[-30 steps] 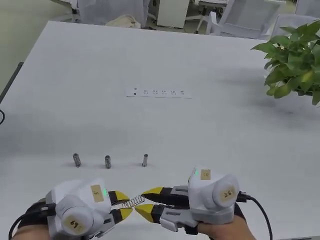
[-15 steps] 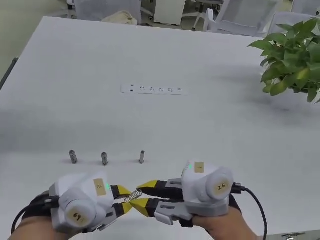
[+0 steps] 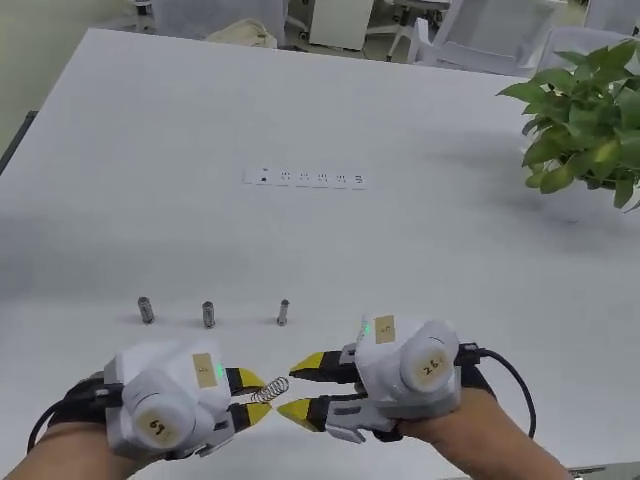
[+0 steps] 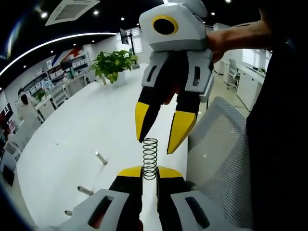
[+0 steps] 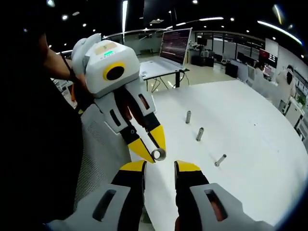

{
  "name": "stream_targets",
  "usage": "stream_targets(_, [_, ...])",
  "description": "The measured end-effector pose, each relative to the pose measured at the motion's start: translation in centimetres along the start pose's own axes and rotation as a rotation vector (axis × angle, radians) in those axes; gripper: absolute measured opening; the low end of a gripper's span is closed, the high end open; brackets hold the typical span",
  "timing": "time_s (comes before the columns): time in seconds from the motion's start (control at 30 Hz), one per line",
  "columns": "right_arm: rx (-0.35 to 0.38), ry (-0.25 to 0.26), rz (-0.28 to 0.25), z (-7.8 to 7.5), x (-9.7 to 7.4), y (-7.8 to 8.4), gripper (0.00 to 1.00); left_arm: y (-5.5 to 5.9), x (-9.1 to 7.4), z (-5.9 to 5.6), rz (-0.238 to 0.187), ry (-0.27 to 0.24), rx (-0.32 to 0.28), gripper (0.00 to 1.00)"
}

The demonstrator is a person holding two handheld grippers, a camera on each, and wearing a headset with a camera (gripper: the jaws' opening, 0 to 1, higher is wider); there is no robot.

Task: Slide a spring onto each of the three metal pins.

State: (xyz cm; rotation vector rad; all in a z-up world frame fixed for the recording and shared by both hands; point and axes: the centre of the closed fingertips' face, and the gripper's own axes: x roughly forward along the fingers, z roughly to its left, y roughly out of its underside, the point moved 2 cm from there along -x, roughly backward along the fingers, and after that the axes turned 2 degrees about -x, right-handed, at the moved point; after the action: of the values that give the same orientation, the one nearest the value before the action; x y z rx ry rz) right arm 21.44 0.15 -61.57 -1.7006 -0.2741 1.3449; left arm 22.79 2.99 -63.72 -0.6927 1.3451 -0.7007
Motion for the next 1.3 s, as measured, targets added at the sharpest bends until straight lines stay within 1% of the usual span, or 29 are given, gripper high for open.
stream_targets(0.1, [-0.029, -0.011, 0.017, 0.0, 0.0, 0.0, 0.22, -0.2, 0.3, -0.4, 0.0, 0.014, 0.01, 0.02])
stream_targets(0.17, [-0.063, -0.02, 0.041, 0.1, 0.1, 0.1, 0.22, -0.4, 0.5, -0.7, -0.001, 0.025, 0.02, 0.02])
stream_targets(0.27, [-0.137, -0.046, 0.094, 0.4, 0.2, 0.4, 0.22, -0.7, 0.8, -1.0, -0.002, 0.04, 0.038, 0.02])
stream_targets(0.33, [-0.161, -0.052, 0.113, 0.5, 0.3, 0.6, 0.21, -0.8, 1.0, -1.3, 0.006, 0.048, 0.061, 0.02])
stream_targets(0.47, [-0.202, -0.06, 0.132, 0.6, 0.3, 0.7, 0.19, -1.0, 1.2, -1.6, 0.014, 0.061, 0.086, 0.02])
stream_targets(0.53, [-0.221, -0.073, 0.141, 0.8, 0.3, 0.7, 0.19, -1.0, 1.2, -1.7, 0.018, 0.066, 0.096, 0.02])
stream_targets(0.67, [-0.262, -0.083, 0.164, 1.0, 0.5, 1.0, 0.17, -1.0, 1.3, -1.8, 0.023, 0.072, 0.105, 0.02])
stream_targets(0.83, [-0.3, -0.098, 0.17, 1.3, 0.6, 1.0, 0.12, -1.0, 1.4, -2.2, 0.024, 0.082, 0.116, 0.02])
stream_targets(0.9, [-0.321, -0.124, 0.176, 1.7, 0.6, 1.1, 0.09, -1.0, 1.4, -2.2, 0.025, 0.087, 0.121, 0.02])
stream_targets(0.97, [-0.33, -0.122, 0.176, 1.7, 0.6, 1.1, 0.09, -1.0, 1.4, -2.3, 0.026, 0.092, 0.124, 0.02])
stream_targets(1.1, [-0.324, -0.128, 0.173, 1.7, 0.5, 1.1, 0.08, -0.9, 1.4, -2.3, 0.024, 0.095, 0.123, 0.02])
stream_targets(1.3, [-0.319, -0.119, 0.17, 1.6, 0.7, 1.1, 0.08, -0.8, 1.3, -2.1, 0.018, 0.086, 0.116, 0.03])
